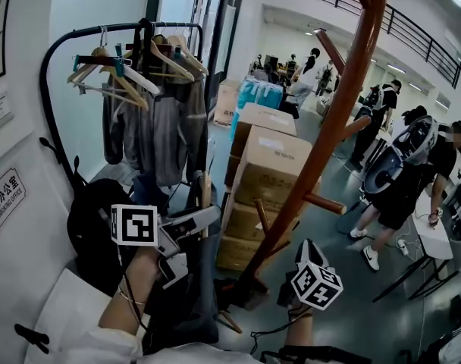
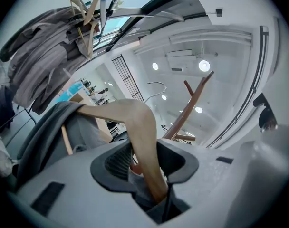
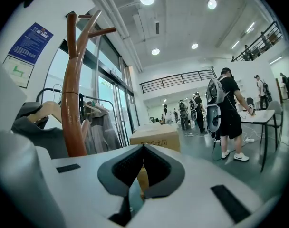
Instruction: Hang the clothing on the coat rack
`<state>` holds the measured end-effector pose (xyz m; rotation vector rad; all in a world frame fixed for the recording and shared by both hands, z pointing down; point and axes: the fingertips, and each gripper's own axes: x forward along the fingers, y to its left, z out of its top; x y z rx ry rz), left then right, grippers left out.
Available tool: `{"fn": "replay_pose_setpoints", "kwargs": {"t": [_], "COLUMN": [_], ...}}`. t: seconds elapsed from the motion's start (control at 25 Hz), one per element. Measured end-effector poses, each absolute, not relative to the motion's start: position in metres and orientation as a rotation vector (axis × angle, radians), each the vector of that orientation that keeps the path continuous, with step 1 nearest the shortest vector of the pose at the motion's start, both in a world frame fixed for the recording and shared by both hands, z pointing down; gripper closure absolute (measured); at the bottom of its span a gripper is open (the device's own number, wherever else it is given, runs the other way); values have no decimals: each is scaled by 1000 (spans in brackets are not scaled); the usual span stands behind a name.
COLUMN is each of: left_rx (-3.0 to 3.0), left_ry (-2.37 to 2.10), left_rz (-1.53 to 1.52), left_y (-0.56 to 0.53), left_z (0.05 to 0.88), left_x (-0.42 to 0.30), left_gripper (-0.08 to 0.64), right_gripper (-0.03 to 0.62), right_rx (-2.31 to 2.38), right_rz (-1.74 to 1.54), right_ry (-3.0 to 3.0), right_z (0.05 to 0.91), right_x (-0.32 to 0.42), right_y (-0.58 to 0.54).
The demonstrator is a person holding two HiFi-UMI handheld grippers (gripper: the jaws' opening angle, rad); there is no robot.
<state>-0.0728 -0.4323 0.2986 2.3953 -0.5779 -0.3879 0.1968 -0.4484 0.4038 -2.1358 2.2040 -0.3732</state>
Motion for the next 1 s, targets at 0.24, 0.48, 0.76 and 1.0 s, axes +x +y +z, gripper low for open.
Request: {"fn": "replay_pose_setpoints", "kwargs": {"t": [0.24, 0.48, 0.76, 1.0], "left_rx": [2382, 2495, 2446, 2480], "left_ry": [-508, -469, -453, -410], "left_rz": [-358, -119, -109, -3], "left_y": [-435, -431, -433, -429], "left_z": [297, 289, 283, 277], "left_x": [-54, -48, -51, -39], "left_gripper": [403, 403, 403, 402], "right_gripper": [569, 569, 569, 569], "right_rx": [-2123, -2084, -2064, -2074], "right_rz": [-347, -372, -354, -272], "right_ry": [2224, 2228, 2287, 2294], "right_z": [396, 394, 391, 371], "right_x": [200, 199, 188, 190], "right_y": [-458, -463, -465, -466]}}
